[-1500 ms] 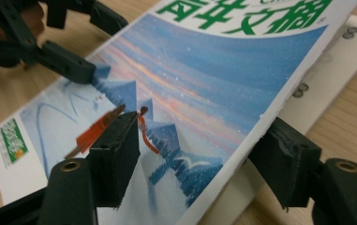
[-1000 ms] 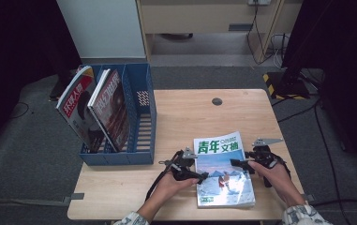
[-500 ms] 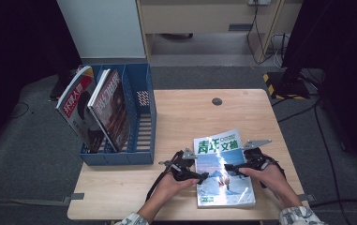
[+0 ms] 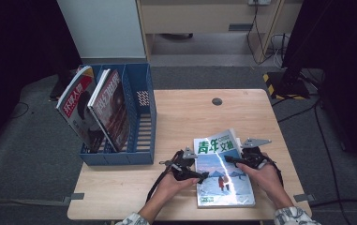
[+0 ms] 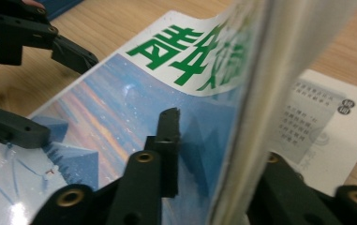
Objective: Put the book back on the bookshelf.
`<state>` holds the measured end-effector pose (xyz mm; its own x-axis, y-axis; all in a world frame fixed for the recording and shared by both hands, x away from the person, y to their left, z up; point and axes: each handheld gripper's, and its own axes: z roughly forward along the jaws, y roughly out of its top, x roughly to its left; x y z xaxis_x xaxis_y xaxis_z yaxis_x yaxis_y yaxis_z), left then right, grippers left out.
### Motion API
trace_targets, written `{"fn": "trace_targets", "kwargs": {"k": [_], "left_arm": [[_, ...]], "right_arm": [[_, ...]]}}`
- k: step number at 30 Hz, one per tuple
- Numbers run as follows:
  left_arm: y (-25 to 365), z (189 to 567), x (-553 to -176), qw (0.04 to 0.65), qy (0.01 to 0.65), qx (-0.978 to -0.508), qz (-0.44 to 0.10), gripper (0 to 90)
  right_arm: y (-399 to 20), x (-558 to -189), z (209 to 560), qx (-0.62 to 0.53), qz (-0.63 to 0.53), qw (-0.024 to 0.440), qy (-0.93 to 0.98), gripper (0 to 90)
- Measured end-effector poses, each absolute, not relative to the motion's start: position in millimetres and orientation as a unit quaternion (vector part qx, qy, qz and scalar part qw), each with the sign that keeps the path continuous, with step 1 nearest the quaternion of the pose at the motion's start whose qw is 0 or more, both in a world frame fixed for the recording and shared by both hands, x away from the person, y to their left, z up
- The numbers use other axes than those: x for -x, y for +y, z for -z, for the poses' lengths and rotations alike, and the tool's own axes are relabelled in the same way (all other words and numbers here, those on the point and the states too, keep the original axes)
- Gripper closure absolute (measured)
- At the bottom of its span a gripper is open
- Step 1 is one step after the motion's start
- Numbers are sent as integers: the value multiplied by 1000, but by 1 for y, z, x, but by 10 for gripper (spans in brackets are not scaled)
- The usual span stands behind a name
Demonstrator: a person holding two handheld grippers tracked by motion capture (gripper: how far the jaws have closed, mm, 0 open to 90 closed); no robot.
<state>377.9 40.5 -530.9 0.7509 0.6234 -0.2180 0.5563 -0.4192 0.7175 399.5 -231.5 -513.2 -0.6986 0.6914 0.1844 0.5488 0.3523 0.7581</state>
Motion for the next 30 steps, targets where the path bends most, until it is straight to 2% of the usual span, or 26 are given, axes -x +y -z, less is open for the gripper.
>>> {"fn": "trace_targets", "kwargs": {"k": [3, 6, 12, 20, 30], "left_arm": [[41, 532, -379, 412, 355, -838, -44, 150], [41, 533, -380, 417, 355, -835, -46, 148], [42, 534, -380, 425, 355, -832, -42, 138], [45, 535, -384, 446, 366, -817, -3, 105], [43, 536, -383, 451, 356, -819, 2, 102]], "right_arm": [[-231, -396, 508, -377, -441, 87, 810, 825], [-231, -393, 504, -367, -453, 89, 808, 859], [-231, -390, 497, -351, -474, 103, 801, 865], [-237, -382, 489, -331, -506, 109, 789, 865], [-242, -387, 494, -336, -513, 93, 784, 837]]}}
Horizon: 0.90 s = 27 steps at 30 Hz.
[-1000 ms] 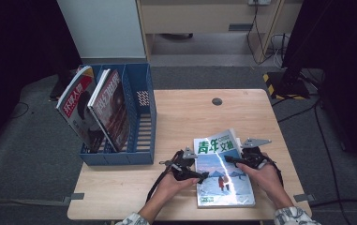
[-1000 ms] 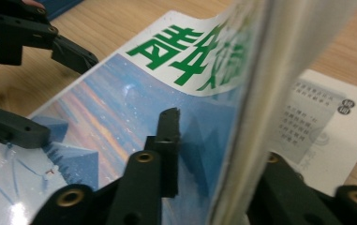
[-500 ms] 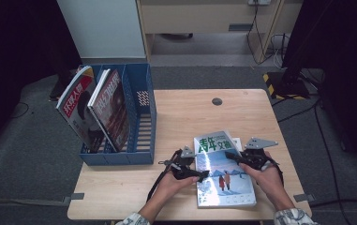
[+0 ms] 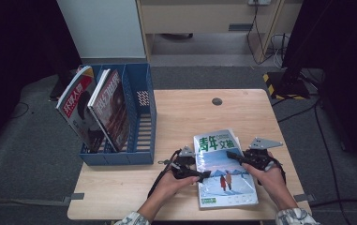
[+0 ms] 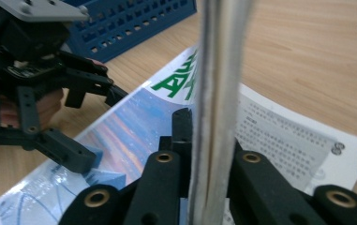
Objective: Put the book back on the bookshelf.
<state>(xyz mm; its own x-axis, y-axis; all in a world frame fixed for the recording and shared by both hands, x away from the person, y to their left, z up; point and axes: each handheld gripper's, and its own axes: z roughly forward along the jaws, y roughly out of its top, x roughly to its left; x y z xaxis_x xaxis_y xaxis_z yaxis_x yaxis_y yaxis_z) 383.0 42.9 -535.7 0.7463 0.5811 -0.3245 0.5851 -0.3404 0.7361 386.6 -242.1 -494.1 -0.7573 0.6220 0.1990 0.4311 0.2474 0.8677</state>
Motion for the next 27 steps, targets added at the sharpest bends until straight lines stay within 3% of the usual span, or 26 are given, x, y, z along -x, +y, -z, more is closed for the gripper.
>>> {"fn": "trace_targets", "kwargs": {"k": [3, 12, 13, 14, 20, 23, 27], "left_arm": [[42, 536, -382, 449, 358, -819, -3, 103], [38, 536, -380, 442, 349, -826, -27, 124], [38, 536, -380, 442, 350, -825, -28, 124], [38, 536, -380, 442, 350, -825, -28, 124], [39, 536, -381, 445, 357, -821, -26, 146], [42, 536, -383, 452, 372, -811, -20, 201], [47, 535, -387, 455, 393, -799, 1, 303]], "right_arm": [[-245, -390, 501, -347, -504, 92, 786, 786], [-243, -402, 521, -407, -389, 129, 816, 220], [-245, -402, 523, -411, -380, 142, 817, 127], [-248, -402, 524, -429, -373, 144, 810, 100], [-263, -401, 526, -453, -376, 103, 802, 124], [-264, -402, 528, -451, -388, 77, 800, 183], [-264, -402, 529, -453, -395, 66, 796, 191]]}}
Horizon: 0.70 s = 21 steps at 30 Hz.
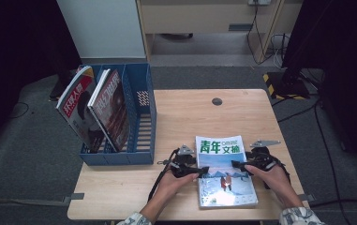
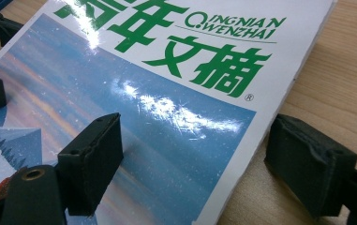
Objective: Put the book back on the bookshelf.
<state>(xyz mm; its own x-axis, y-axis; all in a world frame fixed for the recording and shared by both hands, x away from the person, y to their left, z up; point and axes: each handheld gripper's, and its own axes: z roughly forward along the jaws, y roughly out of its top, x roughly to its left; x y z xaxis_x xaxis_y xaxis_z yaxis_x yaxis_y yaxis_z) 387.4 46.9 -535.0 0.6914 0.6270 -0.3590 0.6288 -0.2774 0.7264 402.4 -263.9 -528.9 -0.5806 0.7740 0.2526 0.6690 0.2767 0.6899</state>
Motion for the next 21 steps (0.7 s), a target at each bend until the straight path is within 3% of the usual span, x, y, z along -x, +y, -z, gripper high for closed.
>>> {"fn": "trace_targets", "kwargs": {"k": [4, 13, 18, 21], "left_arm": [[47, 532, -397, 448, 404, -797, 33, 360], [46, 526, -418, 430, 404, -805, 58, 373], [52, 520, -426, 463, 414, -781, 70, 530], [54, 516, -427, 454, 410, -789, 65, 540]], "right_arm": [[-263, -401, 530, -455, -401, 69, 792, 207], [-262, -403, 530, -449, -408, 67, 792, 257], [-256, -402, 529, -444, -412, 70, 793, 293], [-250, -400, 528, -438, -409, 77, 797, 300]]}}
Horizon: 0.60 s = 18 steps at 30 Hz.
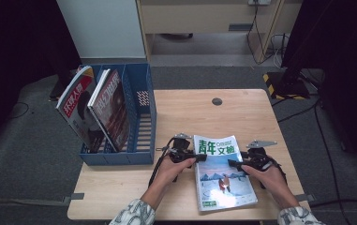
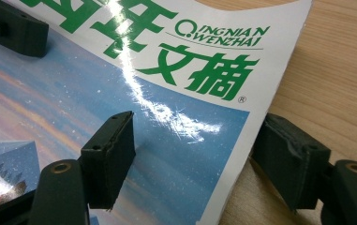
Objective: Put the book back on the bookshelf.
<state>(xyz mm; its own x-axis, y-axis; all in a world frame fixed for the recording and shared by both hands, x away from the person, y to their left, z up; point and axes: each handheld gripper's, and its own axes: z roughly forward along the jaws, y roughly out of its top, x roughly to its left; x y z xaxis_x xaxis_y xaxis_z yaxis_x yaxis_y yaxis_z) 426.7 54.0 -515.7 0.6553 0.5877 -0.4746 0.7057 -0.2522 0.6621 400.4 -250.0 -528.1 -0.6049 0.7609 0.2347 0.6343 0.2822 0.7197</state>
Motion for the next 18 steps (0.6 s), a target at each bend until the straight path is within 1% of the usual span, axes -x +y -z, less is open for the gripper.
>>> {"fn": "trace_targets", "kwargs": {"k": [7, 9, 10, 11, 12, 13, 14, 17, 18], "left_arm": [[63, 505, -430, 444, 412, -794, 54, 571], [66, 502, -431, 439, 413, -796, 53, 586], [68, 500, -432, 437, 414, -797, 56, 587], [68, 500, -432, 437, 414, -797, 56, 590], [67, 500, -433, 433, 417, -797, 60, 592], [67, 500, -433, 433, 417, -797, 60, 593], [66, 499, -434, 431, 419, -797, 62, 596], [65, 498, -436, 424, 419, -800, 64, 591], [65, 497, -440, 427, 428, -794, 64, 571]], "right_arm": [[-240, -395, 526, -422, -405, 84, 807, 315], [-237, -395, 526, -416, -407, 76, 809, 312], [-236, -399, 528, -415, -410, 68, 809, 289], [-236, -399, 528, -415, -410, 68, 809, 289], [-234, -403, 530, -424, -411, 58, 805, 216], [-234, -403, 530, -424, -411, 58, 805, 216], [-232, -407, 533, -428, -415, 64, 801, 185], [-229, -411, 533, -428, -415, 66, 800, 186], [-229, -411, 532, -427, -413, 66, 801, 190]]}}
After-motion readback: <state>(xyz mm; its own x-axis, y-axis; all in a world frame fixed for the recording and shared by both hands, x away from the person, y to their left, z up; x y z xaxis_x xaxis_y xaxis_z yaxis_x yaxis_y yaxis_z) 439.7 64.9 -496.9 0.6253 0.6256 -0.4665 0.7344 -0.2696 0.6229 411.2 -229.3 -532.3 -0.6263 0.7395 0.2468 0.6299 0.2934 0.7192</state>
